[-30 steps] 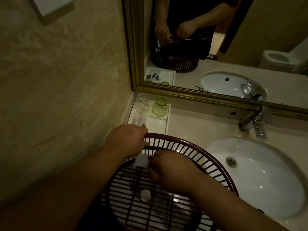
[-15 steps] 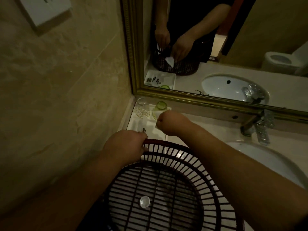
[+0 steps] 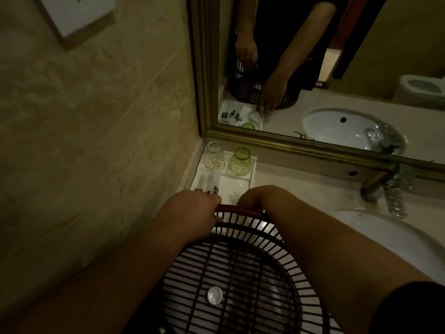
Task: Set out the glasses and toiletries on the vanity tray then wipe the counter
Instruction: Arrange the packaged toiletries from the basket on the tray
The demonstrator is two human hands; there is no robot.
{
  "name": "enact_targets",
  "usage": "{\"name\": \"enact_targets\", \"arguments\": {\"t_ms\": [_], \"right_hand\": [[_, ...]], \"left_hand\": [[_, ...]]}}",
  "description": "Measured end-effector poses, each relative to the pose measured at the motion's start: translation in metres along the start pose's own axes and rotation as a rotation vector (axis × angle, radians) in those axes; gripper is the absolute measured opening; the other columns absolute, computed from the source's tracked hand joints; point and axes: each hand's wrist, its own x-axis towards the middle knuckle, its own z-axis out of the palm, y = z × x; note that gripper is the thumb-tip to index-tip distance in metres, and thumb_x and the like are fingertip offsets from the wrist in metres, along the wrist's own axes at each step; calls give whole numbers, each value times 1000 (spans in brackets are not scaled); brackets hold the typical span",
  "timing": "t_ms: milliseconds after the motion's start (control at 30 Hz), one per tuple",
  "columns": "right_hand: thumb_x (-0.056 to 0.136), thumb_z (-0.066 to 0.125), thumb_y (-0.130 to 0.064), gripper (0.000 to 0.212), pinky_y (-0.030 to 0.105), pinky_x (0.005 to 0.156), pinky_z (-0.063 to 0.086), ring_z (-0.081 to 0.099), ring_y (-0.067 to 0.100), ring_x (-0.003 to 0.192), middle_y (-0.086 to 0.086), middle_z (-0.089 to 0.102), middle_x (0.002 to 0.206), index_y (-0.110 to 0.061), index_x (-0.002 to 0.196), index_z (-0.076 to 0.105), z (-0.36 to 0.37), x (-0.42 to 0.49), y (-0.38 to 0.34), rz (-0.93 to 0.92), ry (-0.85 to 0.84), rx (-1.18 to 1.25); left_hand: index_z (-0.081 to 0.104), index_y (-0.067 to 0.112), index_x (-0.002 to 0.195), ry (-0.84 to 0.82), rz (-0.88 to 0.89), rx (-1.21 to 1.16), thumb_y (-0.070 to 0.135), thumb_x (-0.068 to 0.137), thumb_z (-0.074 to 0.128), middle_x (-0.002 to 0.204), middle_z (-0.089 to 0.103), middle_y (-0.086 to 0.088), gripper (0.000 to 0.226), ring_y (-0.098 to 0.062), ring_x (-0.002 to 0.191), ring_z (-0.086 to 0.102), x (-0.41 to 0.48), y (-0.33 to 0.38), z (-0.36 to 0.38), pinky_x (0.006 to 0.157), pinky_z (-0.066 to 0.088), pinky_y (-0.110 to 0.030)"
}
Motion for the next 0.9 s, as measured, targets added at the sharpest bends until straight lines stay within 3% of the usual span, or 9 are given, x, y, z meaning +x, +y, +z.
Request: {"name": "enact_targets", "arguments": {"t_ms": [267,333,400,500,567,633,700,767,900], "right_hand": [[102,53,-18,39,40,98,48,57,32,125,15,57,143,-8,140,60,2,-34,-6,-196,301,-156],[102,52,-23,33,39,96,53,63,29,114,13,66,128,-12,128,68,0,-61,-6,-277,587,-107],[99,52,-33,26,37,76,58,67,22,88,4,71,100,-20,109,71,2,-93,-8,-393,976,98],[94,50,-40,17,26,49,43,49,5,58,-12,53,68,-31,81,57,38,-141,-15,-699,1357,137],[94,51,-42,22,24,48,34,40,3,53,-13,44,61,-32,74,49,84,-158,-15,-897,1308,22],[96,50,-41,23,24,51,37,44,5,54,-11,49,63,-30,75,52,133,-151,-8,-997,1073,-102],[96,50,-44,21,29,62,51,58,15,68,-3,62,79,-26,93,61,170,-128,-1,-936,719,-226],[96,53,-48,39,38,76,53,63,29,95,9,63,112,-24,126,58,193,-101,1,-796,447,-345],[101,51,-43,48,42,77,47,58,41,114,15,50,134,-24,145,45,215,-64,3,-633,294,-472]], "left_hand": [[60,34,92,5,-6,16,59,83,62,75,62,9,26,-11,63,54,1,-1,3,53,39,-28],[61,34,93,7,-4,11,59,83,63,75,63,10,27,-11,63,55,2,-2,4,53,39,-28],[63,34,95,-2,-5,1,59,83,63,75,63,9,28,-10,62,54,2,-1,5,53,39,-28],[56,36,80,-70,-29,-22,57,82,56,69,58,10,21,-11,57,49,4,0,0,52,37,-29],[47,36,72,-111,-31,-34,54,77,48,70,60,8,18,-13,58,52,5,0,-2,54,42,-30],[55,32,84,-98,-22,-5,57,78,50,75,62,6,26,-18,65,57,4,0,-1,57,43,-32],[61,29,95,-56,-15,15,60,83,58,81,65,5,33,-19,72,60,2,0,0,58,40,-32],[62,29,97,-38,-12,10,59,85,61,84,66,5,32,-18,73,60,1,1,0,59,39,-32],[62,32,97,-38,-25,-23,58,85,63,82,65,8,29,-14,68,53,1,2,-2,58,38,-31]]}}
